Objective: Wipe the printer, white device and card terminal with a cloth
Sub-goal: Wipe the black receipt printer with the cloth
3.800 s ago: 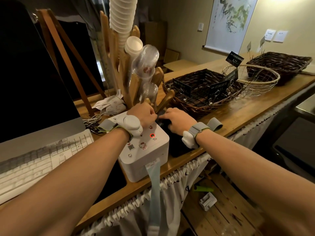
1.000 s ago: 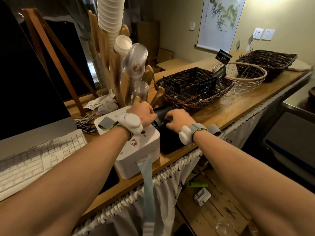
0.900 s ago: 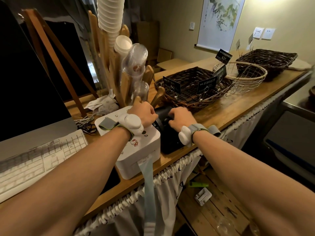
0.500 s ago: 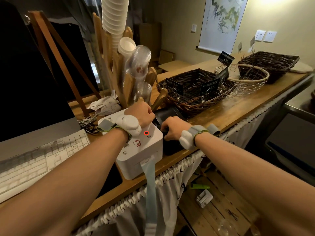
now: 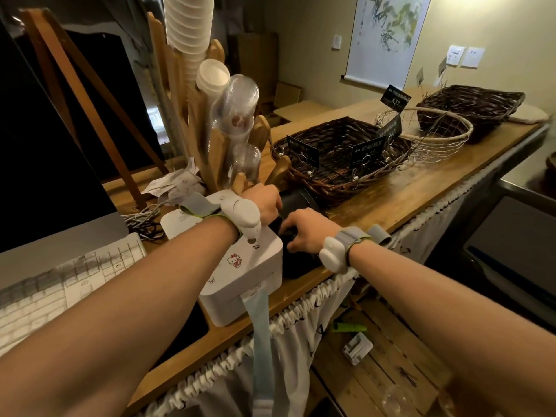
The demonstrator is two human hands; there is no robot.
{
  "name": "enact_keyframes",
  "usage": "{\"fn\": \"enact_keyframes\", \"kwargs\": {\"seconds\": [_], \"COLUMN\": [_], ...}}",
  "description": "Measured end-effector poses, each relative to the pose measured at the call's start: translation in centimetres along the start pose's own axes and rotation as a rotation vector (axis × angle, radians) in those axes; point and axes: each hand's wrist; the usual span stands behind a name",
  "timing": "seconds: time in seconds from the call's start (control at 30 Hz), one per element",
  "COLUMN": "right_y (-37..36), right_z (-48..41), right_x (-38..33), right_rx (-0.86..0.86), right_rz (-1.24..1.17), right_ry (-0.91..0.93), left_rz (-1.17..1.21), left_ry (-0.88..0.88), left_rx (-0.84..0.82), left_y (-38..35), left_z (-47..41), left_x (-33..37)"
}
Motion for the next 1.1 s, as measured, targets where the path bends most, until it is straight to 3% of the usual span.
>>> {"fn": "enact_keyframes", "kwargs": {"seconds": [0.07, 0.2, 0.3, 0.33, 0.43, 0.47, 0.63, 0.8, 0.97, 1.1], "right_y": [0.7, 0.8, 0.3, 0.8, 2.1, 2.0, 2.0, 3.3, 2.6, 3.3], "right_z": [0.0, -1.0, 0.5, 0.8, 0.1, -0.3, -1.0, -3.7, -2.5, -4.4], "right_x": [0.3, 0.1, 2.2, 3.3, 5.7, 5.7, 5.7, 4.4, 6.3, 4.4], "right_rx": [-0.102, 0.127, -0.079, -0.050, 0.382, 0.435, 0.313, 0.434, 0.418, 0.418], "right_rz": [0.013, 0.047, -0.075, -0.135, -0.164, -0.160, -0.103, -0.062, 0.122, 0.081], "right_ry": [-0.001, 0.018, -0.016, -0.051, -0.175, -0.208, -0.243, -0.242, -0.253, -0.192], "left_rz": [0.019, 0.044, 0.056, 0.064, 0.043, 0.016, -0.019, 0.009, 0.009, -0.002], "left_ry": [0.027, 0.008, -0.003, 0.002, 0.028, 0.034, 0.041, 0.056, 0.055, 0.082], "left_rx": [-0.021, 0.001, 0.044, 0.068, 0.108, 0.088, 0.005, 0.010, 0.026, 0.026], "left_y": [-0.2, 0.3, 0.2, 0.1, -0.4, -0.5, -0.3, -0.1, -0.1, -0.2], "left_z": [0.0, -0.3, -0.9, -1.1, -2.2, -2.5, -3.0, -3.5, -3.7, -3.6], "left_x": [-0.1, -0.2, -0.2, -0.3, -0.5, -0.5, -1.0, -0.7, -0.9, -0.6]}}
Point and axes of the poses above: each hand's wrist, its own z-axis away from the middle knuckle, its own y-axis out of the back of the hand, x = y × z, and after that the axes turned 12 degrees about -x, right-handed
